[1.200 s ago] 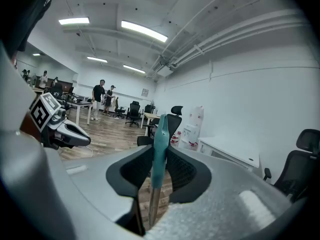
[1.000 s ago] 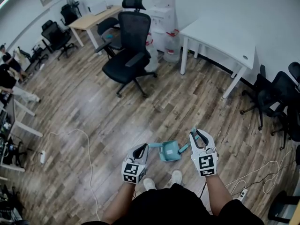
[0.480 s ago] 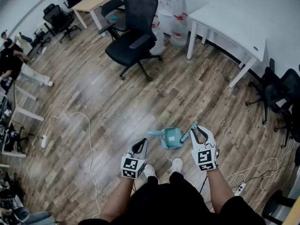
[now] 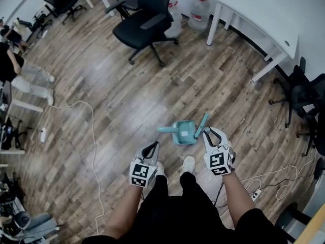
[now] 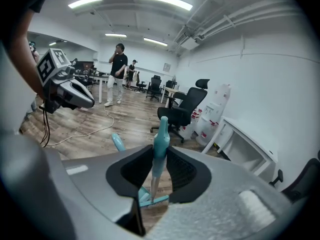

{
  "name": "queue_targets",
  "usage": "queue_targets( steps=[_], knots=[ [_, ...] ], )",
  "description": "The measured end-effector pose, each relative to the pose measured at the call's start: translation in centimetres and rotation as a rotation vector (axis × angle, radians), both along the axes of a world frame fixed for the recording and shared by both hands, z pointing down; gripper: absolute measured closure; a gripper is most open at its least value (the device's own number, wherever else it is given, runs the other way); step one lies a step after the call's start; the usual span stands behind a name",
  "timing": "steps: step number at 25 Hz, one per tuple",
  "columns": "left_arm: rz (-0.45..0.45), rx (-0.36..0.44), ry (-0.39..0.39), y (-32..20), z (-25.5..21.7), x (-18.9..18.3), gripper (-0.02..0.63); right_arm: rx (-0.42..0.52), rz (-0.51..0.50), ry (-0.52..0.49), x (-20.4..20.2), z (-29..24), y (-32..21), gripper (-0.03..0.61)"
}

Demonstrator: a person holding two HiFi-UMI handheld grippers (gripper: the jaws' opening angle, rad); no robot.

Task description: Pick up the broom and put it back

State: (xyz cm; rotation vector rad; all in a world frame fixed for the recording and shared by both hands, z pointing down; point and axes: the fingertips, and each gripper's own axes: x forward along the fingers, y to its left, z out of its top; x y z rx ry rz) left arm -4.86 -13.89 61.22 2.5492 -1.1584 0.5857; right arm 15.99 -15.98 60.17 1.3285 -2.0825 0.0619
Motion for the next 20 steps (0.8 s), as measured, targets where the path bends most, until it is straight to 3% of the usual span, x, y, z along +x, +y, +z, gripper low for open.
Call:
queue_targets(
  steps=[16, 20],
  knots=[
    [-0.036, -0.1, -0.016, 2.5, 4.5, -0.9, 0.597, -0.144, -0.162, 0.178, -3.2, 9.0, 1.5, 0.486],
    [-0.04, -0.113, -0.016, 2.6, 5.1, -1.2, 0.597, -0.167, -0.188, 0.171, -4.4, 10.8, 1.2, 0.486]
  ],
)
